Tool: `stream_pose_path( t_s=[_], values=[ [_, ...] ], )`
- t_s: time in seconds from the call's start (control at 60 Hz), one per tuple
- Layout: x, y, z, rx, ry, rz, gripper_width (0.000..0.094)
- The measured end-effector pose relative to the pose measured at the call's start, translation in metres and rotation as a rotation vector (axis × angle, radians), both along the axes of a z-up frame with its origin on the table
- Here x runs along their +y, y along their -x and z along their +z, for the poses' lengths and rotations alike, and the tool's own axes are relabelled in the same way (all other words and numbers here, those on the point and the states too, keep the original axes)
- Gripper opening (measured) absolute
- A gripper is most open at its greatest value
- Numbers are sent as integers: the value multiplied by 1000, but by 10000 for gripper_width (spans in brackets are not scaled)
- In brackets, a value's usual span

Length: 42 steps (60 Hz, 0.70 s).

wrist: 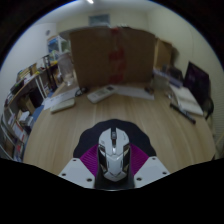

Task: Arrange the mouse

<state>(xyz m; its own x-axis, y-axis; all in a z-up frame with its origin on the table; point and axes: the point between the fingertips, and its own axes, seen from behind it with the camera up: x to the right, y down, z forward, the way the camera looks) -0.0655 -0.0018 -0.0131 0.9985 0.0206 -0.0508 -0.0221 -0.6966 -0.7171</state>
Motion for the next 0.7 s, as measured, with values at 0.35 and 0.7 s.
stream_pose_path(
  t_s=[0.35,0.7],
  values=[
    [-18,2,4,-20,85,-22,827],
    [-130,41,71,12,76,-234,836]
  ],
)
